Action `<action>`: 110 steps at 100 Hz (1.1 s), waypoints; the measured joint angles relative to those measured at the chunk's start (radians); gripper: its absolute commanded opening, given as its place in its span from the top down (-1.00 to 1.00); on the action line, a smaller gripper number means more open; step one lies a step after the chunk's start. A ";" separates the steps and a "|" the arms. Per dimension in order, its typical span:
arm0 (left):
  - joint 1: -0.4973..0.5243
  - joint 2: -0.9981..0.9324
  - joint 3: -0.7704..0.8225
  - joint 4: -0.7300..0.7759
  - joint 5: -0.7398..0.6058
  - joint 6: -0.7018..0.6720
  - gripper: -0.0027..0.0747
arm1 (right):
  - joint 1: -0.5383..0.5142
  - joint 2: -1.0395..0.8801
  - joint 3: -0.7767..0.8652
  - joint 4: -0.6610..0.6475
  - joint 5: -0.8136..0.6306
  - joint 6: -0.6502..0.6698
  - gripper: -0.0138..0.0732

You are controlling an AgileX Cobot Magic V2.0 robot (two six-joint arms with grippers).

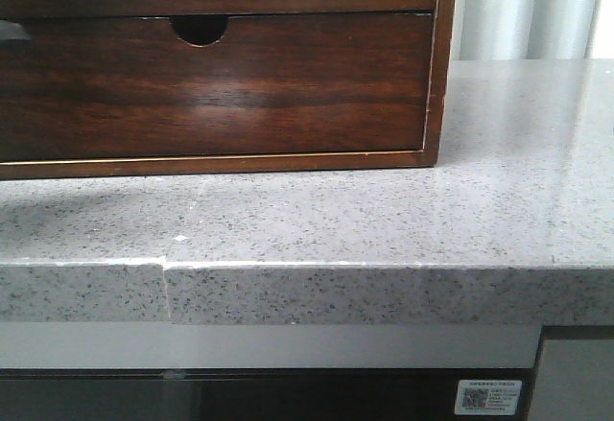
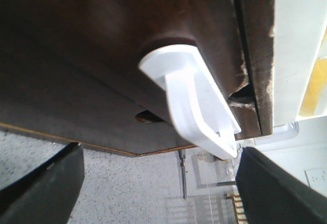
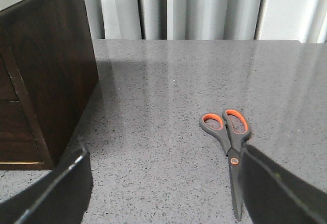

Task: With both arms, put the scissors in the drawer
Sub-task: 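Grasp the white drawer handle with the left gripper, then pull the drawer open toward the robot with the left gripper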

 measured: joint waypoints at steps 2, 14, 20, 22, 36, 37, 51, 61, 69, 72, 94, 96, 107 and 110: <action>0.000 0.005 -0.008 0.000 0.007 0.005 -0.53 | 0.000 0.000 0.000 0.000 0.000 0.000 -0.55; 0.000 0.039 -0.053 -0.001 0.033 0.015 -0.53 | 0.000 0.000 0.000 0.000 -0.001 0.000 -0.55; 0.000 0.051 -0.073 -0.001 0.041 0.019 -0.53 | 0.000 0.000 0.000 0.000 -0.001 0.000 -0.55; 0.000 0.055 -0.078 -0.001 0.043 0.021 -0.53 | 0.000 0.000 0.000 0.000 -0.001 0.000 -0.55; 0.000 0.095 -0.106 -0.001 0.077 0.022 -0.42 | 0.000 0.000 0.000 0.000 -0.001 0.000 -0.55; 0.000 0.097 -0.106 -0.001 0.080 0.022 -0.39 | 0.000 0.000 0.000 0.000 -0.001 0.000 -0.55; 0.000 0.135 -0.128 -0.001 0.102 0.023 -0.08 | 0.000 0.000 0.000 0.000 -0.001 0.000 -0.55; 0.000 0.153 -0.134 -0.001 0.101 0.023 0.10 | 0.000 0.000 0.000 0.000 -0.001 0.000 -0.55; 0.000 0.162 -0.136 -0.001 0.102 0.023 0.21 | 0.000 0.000 0.000 0.000 -0.001 0.000 -0.55; 0.000 0.165 -0.136 -0.001 0.104 0.023 0.25 | 0.000 0.000 0.000 0.000 -0.001 0.000 -0.55; 0.000 0.177 -0.138 -0.009 0.115 0.023 0.53 | 0.000 0.000 0.000 0.000 -0.001 0.000 -0.55; 0.000 0.177 -0.138 -0.009 0.115 0.021 0.56 | 0.000 0.000 0.000 0.000 -0.001 0.000 -0.55; 0.000 0.181 -0.138 -0.016 0.124 0.014 0.70 | 0.000 0.000 0.000 0.000 -0.001 0.000 -0.55; 0.000 0.183 -0.138 -0.020 0.126 0.011 0.74 | 0.000 0.000 0.000 0.000 -0.001 0.000 -0.55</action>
